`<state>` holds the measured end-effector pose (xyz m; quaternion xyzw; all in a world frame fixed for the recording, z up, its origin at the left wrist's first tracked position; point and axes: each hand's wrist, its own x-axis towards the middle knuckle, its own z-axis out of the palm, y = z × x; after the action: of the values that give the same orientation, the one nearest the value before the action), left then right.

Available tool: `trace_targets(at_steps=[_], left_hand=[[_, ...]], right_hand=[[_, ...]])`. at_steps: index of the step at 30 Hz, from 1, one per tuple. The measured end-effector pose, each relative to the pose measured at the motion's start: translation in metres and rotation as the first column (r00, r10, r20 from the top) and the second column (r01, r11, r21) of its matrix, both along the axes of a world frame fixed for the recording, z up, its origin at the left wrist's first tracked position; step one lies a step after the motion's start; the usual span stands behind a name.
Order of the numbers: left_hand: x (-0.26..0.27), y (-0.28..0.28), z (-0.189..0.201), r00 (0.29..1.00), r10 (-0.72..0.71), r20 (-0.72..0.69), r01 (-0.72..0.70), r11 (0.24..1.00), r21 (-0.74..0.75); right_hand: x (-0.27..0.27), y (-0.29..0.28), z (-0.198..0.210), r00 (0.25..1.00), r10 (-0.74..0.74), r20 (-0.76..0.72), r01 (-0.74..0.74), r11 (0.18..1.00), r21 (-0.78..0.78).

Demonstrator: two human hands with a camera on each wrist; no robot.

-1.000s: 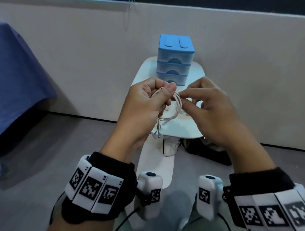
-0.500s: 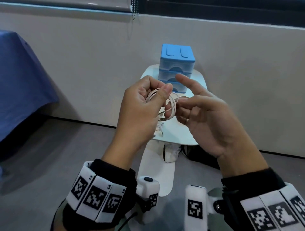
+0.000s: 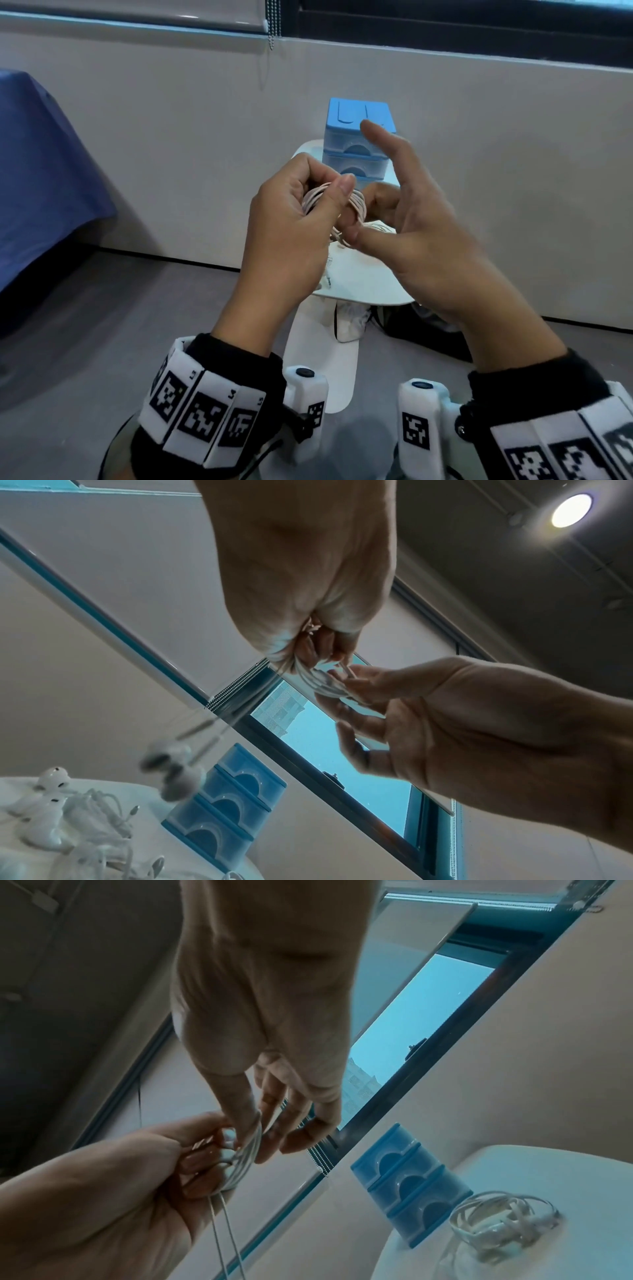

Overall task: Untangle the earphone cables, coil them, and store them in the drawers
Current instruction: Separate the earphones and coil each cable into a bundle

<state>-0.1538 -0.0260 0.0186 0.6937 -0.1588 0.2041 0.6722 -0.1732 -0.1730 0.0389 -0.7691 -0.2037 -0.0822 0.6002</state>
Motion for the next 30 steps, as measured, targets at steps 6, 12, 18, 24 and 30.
trace_targets(at_steps=[6, 12, 18, 24, 30], left_hand=[[0.003, 0.004, -0.005, 0.997, 0.071, -0.001, -0.071, 0.993, 0.092], [0.007, 0.015, 0.005, 0.994, -0.058, -0.088, 0.081, 0.955, 0.285], [0.000, 0.004, 0.013, 0.944, -0.291, -0.157, 0.275, 0.954, -0.119], [0.001, -0.001, 0.012, 0.982, -0.177, -0.073, 0.174, 0.984, -0.040], [0.007, 0.003, 0.001, 0.993, -0.085, -0.085, 0.084, 0.996, -0.005]], right_hand=[[-0.004, -0.006, 0.008, 0.981, -0.184, 0.055, 0.191, 0.907, -0.375], [-0.009, -0.030, 0.039, 0.920, -0.269, 0.286, 0.377, 0.807, -0.454], [0.004, -0.027, 0.034, 0.908, -0.278, 0.315, 0.403, 0.784, -0.472], [0.007, -0.010, 0.010, 0.989, -0.145, 0.001, 0.145, 0.986, -0.080], [0.008, 0.000, 0.000, 0.970, 0.015, -0.244, 0.068, 0.943, 0.326]])
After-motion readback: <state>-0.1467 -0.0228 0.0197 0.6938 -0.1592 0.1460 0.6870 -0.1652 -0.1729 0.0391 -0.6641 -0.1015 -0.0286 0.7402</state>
